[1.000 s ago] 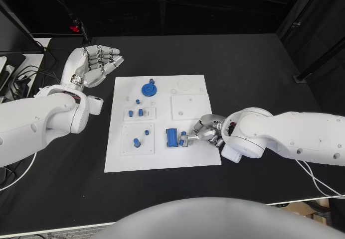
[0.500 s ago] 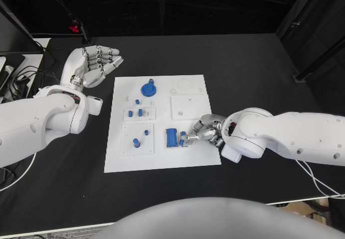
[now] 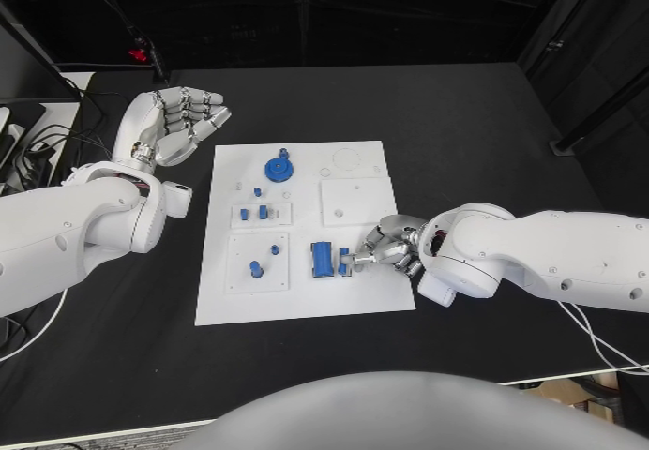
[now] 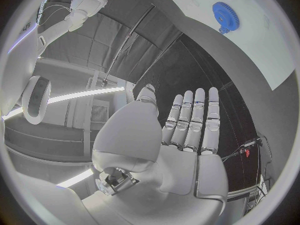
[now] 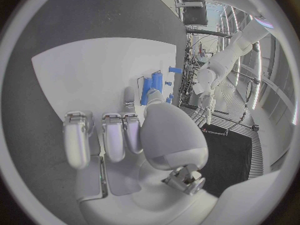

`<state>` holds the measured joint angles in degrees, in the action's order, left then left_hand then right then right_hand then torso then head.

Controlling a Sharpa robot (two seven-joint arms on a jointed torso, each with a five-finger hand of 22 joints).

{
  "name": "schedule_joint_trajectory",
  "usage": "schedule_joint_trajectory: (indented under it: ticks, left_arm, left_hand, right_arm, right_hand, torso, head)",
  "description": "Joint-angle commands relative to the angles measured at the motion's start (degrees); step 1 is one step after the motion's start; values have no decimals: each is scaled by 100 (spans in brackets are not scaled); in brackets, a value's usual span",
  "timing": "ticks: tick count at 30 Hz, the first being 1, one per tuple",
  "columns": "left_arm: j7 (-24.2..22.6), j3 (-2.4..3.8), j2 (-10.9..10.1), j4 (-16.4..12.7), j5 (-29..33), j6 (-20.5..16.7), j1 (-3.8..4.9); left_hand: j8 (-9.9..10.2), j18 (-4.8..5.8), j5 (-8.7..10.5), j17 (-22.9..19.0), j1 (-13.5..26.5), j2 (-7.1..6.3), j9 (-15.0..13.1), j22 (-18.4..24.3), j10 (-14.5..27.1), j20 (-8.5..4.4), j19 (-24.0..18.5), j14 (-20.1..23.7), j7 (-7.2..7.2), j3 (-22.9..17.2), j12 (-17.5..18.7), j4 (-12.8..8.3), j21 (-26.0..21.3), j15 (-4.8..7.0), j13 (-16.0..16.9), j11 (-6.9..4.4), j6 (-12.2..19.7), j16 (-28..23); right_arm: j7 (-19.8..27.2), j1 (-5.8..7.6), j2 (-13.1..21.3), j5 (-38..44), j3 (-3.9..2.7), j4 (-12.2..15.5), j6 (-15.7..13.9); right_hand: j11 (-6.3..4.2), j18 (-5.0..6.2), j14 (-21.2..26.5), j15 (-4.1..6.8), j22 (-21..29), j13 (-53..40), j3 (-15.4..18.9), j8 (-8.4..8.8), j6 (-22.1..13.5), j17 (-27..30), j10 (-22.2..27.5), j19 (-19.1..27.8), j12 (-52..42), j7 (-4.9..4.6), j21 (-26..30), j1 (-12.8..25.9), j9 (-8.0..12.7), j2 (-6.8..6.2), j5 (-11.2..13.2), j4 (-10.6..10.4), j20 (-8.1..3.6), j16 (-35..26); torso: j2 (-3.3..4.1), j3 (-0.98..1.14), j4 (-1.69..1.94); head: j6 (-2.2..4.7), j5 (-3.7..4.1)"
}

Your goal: Assemble the parts on the task board

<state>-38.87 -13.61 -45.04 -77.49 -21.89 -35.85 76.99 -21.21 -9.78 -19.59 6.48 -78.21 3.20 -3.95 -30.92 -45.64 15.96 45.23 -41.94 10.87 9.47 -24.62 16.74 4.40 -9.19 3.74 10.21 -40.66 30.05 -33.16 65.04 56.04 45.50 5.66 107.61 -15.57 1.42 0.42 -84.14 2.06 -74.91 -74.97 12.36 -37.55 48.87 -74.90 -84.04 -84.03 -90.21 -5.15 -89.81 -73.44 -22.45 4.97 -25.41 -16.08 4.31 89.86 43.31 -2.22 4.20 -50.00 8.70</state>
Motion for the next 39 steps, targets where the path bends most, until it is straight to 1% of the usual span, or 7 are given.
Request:
schedule_joint_trajectory:
  ticks: [1,21,25,29,34,36,39]
  left_arm:
    - [-32,5,7,-1,12,43,4]
    - [-28,5,15,8,12,52,-5]
    - [-27,5,21,9,12,55,-7]
    - [-31,5,20,7,12,53,-9]
    - [-53,5,5,-1,12,38,-25]
    - [-73,5,2,-3,12,22,-36]
    - [-138,5,6,-5,32,-12,-68]
  left_hand:
    - [-20,-59,-34,-5,-16,58,9,5,36,-14,34,50,189,35,-32,-4,-15,5,-8,3,31,34]
    - [-20,-59,-34,-5,-16,58,9,5,36,-14,34,50,189,35,-32,-4,-15,5,-8,3,31,34]
    - [-20,-59,-34,-5,-16,58,9,5,36,-14,34,50,189,35,-32,-4,-15,5,-8,3,31,34]
    - [-20,-59,-34,-5,-16,58,9,5,36,-14,34,50,189,35,-32,-4,-15,5,-8,3,31,34]
    - [-25,-59,-35,-10,-19,64,9,10,40,-14,33,52,189,41,-36,-3,-16,4,-9,4,35,39]
    - [-25,-59,-34,-10,-19,64,9,10,40,-14,33,52,190,42,-36,-3,-16,4,-9,4,37,39]
    - [-24,-59,-26,-20,0,66,12,16,56,-14,35,67,197,61,-38,2,-15,1,-10,11,55,39]
  right_arm:
    - [55,1,8,-25,3,18,-55]
    - [281,0,40,-106,3,62,-211]
    - [587,0,67,-85,3,79,-396]
    - [1404,-2,159,89,4,99,-1117]
    - [3048,-1,313,-131,2,43,-2072]
    - [3977,1,365,-543,1,-31,-2200]
    - [5316,6,360,-1255,-3,-236,-2027]
  right_hand:
    - [3,-42,-586,17,-1509,-1503,31,30,-46,-1510,-596,-597,21,2,-19,-26,-7,-50,-43,-7,-21,14]
    - [8,-42,-586,14,-1509,-1503,38,26,-46,-1510,-596,-597,21,-3,-19,-21,-11,-52,-38,-14,-18,14]
    - [-1,-42,-586,11,-1509,-1503,61,-32,20,-1510,-596,-597,21,14,-19,-6,-46,-30,184,-32,-11,14]
    - [-20,-42,-586,33,-1509,-1503,91,-81,57,-1510,-596,-597,21,35,-19,-51,-82,-13,651,-40,-24,14]
    - [-6,-42,-586,54,-1509,-1503,114,-40,-46,-1510,-596,-597,21,11,-19,-136,-76,-31,721,-41,-37,14]
    - [2,82,-586,-18,-1335,-1503,97,58,-243,-1510,-596,-309,21,-29,365,-264,-32,-17,693,-39,-1,14]
    - [178,424,-574,-189,-753,-1503,49,193,-648,-1494,-596,704,21,-219,1692,-609,120,39,629,-24,148,3]
  torso:
    - [0,-1,2]
    - [1,-3,3]
    - [0,0,8]
    - [0,1,2]
    - [-14,13,-14]
    - [-17,9,-6]
    - [-27,1,0]
  head:
    - [0,5]
    - [0,5]
    - [0,1]
    - [0,-15]
    - [0,-61]
    - [0,-44]
    - [0,-43]
